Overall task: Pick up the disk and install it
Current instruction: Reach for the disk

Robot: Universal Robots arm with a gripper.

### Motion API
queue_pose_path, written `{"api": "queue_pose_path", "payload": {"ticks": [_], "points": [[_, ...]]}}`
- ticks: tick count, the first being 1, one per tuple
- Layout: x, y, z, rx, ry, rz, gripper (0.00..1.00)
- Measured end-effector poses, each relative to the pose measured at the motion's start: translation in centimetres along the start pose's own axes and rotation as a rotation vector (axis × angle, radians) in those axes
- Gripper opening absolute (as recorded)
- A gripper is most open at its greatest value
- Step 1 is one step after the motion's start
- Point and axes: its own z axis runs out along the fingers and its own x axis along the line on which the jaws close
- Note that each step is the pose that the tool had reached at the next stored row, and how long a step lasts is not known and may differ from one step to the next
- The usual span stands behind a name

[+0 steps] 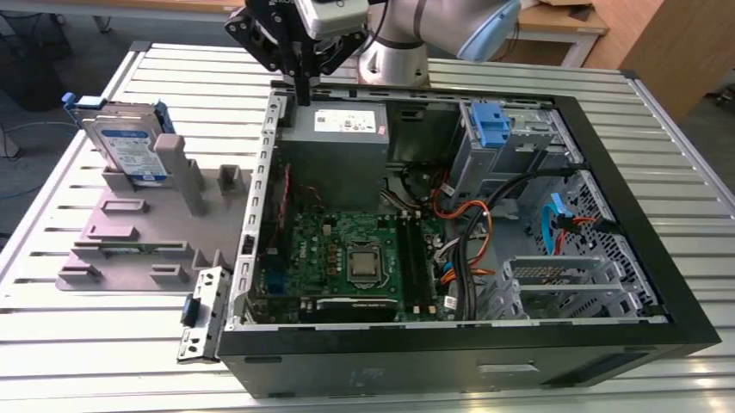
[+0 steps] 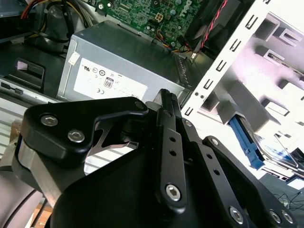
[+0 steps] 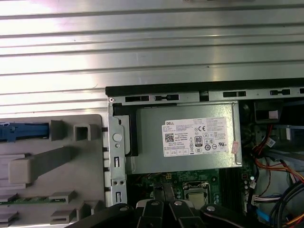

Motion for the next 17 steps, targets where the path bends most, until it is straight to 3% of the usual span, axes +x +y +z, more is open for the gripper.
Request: {"api": "queue_pose_path", "payload": {"ticks": [8,17], "points": [[0.28,-0.03,0.01,0.0001,0.0001,0.0,0.11],[3.02,-0.2,0.37,0.0,-0.0001,0.0,0.11]]}}
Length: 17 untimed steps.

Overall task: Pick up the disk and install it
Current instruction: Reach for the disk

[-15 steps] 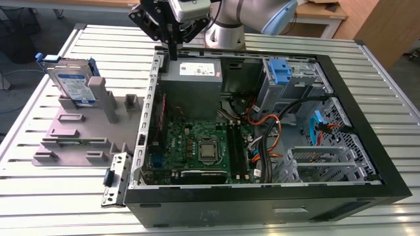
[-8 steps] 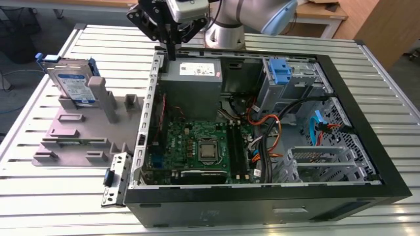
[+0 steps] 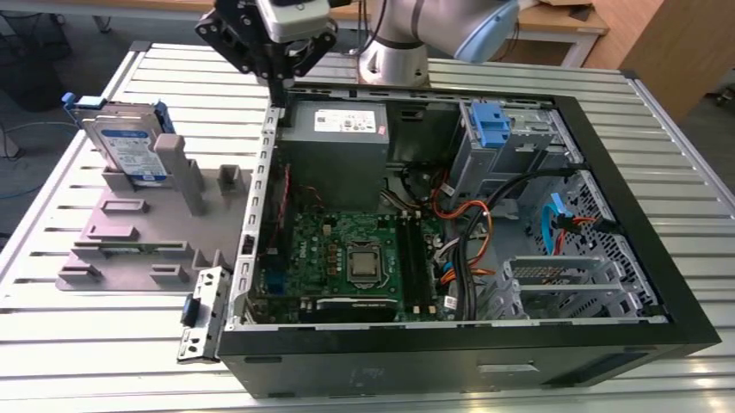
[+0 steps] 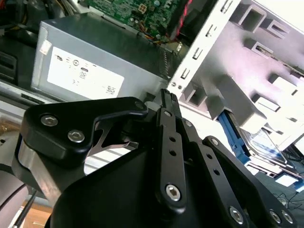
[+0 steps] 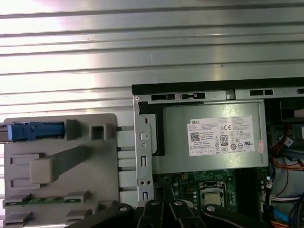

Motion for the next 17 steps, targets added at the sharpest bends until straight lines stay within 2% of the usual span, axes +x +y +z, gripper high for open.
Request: {"api": "queue_pose_path", "payload": {"ticks": [4,7,17], "points": [[1.51,-0.05,0.12,0.0001,0.0,0.001,0.11],[2.21,-0.09,0.18,-0.0001,-0.0002,0.002,0.11],[2.39,-0.11,0.17,0.0001,-0.0001,0.003,0.11]]}}
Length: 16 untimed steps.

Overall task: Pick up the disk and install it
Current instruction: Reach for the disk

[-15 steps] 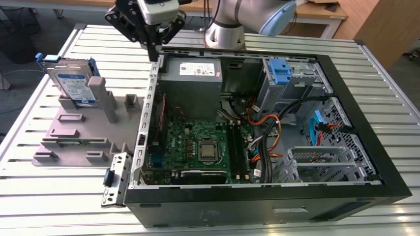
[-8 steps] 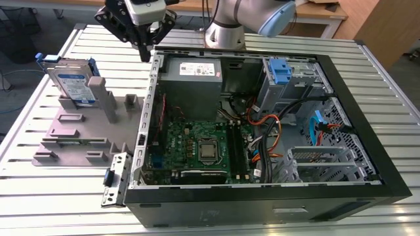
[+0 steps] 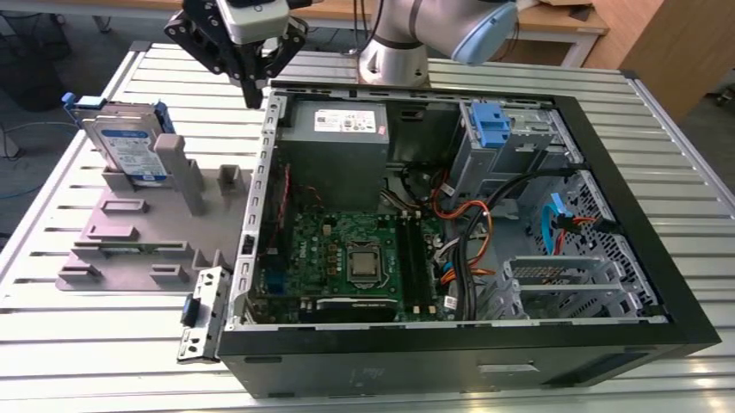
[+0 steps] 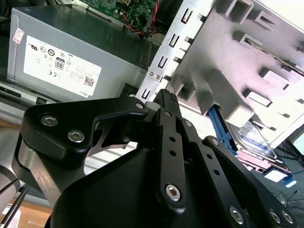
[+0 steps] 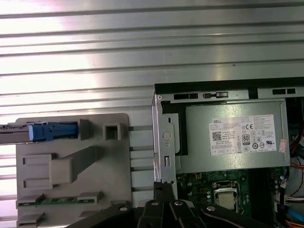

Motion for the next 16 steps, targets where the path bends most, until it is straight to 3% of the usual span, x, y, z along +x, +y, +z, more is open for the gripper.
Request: {"api": "queue_pose_path", "payload": {"ticks": [6,16], "points": [[0.25,-0.02,0.0,0.0001,0.0,0.0,0.11],[2.03,-0.17,0.07,0.0,-0.0001,0.0,0.11]]}}
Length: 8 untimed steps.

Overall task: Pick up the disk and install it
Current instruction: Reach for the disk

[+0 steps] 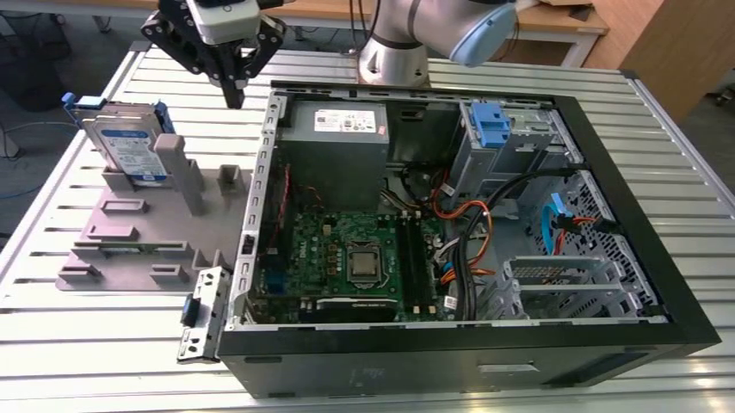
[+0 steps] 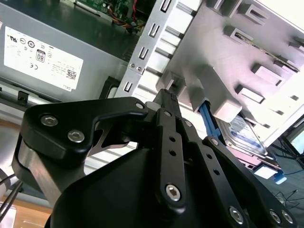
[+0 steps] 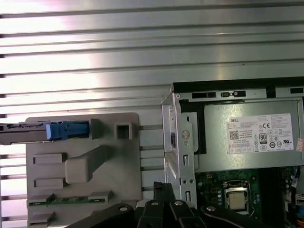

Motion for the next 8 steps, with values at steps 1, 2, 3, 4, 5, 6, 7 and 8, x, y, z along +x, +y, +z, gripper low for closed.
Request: {"api": "queue_pose_path", "payload": {"ticks": [1,2,3,4,5,6,7,8], "points": [[0.17,-0.01,0.01,0.0,-0.0001,0.0,0.11],[0.29,-0.02,0.02,-0.0001,-0.0001,0.0,0.11],[0.32,-0.02,0.02,-0.0001,-0.0001,0.0,0.11],[0.32,-0.02,0.02,0.0,0.0,0.0,0.11],[0.32,-0.02,0.02,0.0,0.0,0.0,0.11],[0.33,-0.03,0.02,0.0,0.0,0.0,0.11],[0.33,-0.03,0.01,0.0,0.0,0.0,0.11],[0.33,-0.03,0.02,0.0,-0.0001,0.0,0.11]]}}
